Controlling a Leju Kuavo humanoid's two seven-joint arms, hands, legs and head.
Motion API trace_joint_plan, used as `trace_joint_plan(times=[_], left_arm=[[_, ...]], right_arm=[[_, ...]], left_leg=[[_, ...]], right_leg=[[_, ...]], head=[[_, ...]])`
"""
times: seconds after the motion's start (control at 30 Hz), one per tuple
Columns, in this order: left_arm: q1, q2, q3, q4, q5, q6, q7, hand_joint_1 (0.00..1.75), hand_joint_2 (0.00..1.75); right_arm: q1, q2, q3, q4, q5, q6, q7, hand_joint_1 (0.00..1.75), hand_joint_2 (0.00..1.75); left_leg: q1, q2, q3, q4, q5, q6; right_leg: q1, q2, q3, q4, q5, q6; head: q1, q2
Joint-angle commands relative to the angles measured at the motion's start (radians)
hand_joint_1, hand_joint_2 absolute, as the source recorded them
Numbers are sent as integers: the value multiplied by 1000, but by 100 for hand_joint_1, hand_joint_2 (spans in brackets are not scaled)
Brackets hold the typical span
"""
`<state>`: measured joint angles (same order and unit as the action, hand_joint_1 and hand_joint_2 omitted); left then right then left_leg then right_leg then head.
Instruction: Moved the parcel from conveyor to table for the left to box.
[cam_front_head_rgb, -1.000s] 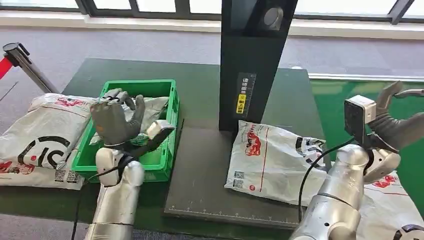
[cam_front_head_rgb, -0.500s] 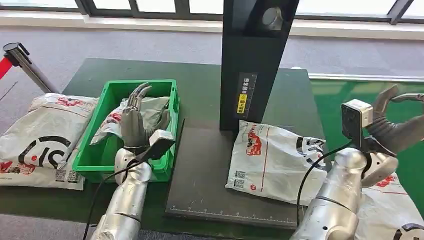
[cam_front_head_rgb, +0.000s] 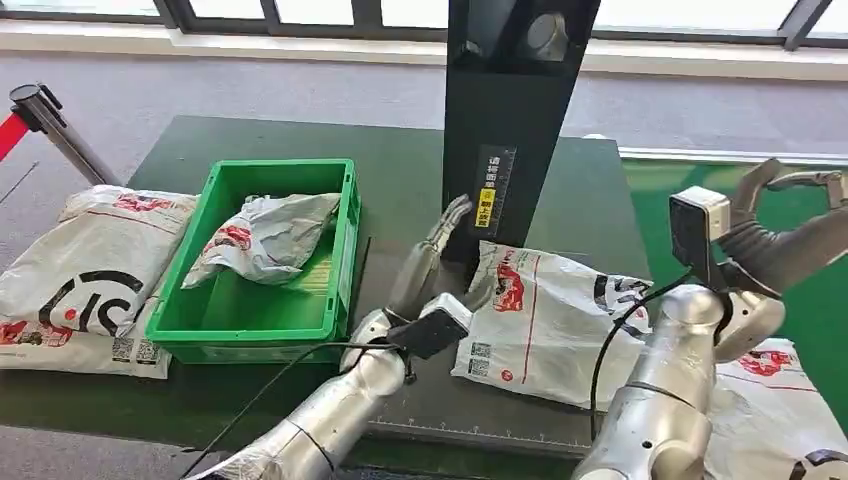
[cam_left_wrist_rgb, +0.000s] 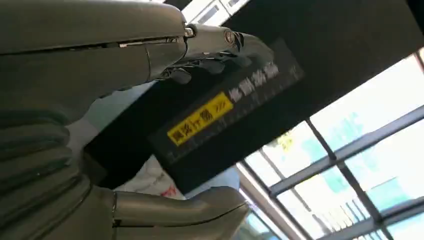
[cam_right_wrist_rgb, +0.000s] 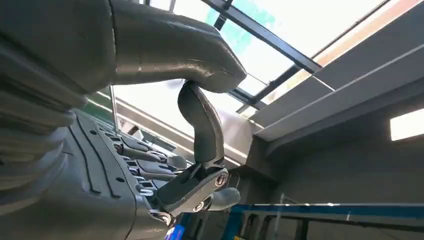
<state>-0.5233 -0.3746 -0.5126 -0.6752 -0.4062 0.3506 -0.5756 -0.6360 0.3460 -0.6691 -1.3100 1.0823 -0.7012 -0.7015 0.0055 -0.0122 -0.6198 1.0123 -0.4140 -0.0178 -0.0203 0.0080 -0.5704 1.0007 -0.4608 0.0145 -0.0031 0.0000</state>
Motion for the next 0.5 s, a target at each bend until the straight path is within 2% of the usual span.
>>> trace_joint_plan(times=[0.03, 0.3, 0.43, 0.5], left_arm=[[-101, 26, -309, 223, 65, -8, 132, 0, 175], [-98, 26, -315, 229, 64, -9, 135, 0, 175], [-97, 26, -502, 342, -38, -5, 395, 0, 175], [-76, 26, -531, 367, -54, -5, 428, 0, 175]], right_arm=[[-65, 3, -20, 85, -1, 3, 3, 0, 175], [-65, 3, -19, 84, -1, 3, 3, 0, 175], [-81, 3, -7, 109, -2, 3, 3, 0, 175], [-88, 3, -9, 117, 2, 3, 3, 0, 175]], left_leg=[[-1, 2, 2, -1, -1, 0], [0, 3, 2, -1, -1, 0], [0, 2, 1, -1, -1, 0], [-1, 4, 4, -3, -1, 0]], right_leg=[[0, 1, 1, 0, 0, -1], [0, 2, 1, -1, 0, -2], [0, 1, 1, -1, 0, -1], [0, 3, 3, -2, 1, -2]], head=[[0, 0], [0, 0], [0, 0], [0, 0]])
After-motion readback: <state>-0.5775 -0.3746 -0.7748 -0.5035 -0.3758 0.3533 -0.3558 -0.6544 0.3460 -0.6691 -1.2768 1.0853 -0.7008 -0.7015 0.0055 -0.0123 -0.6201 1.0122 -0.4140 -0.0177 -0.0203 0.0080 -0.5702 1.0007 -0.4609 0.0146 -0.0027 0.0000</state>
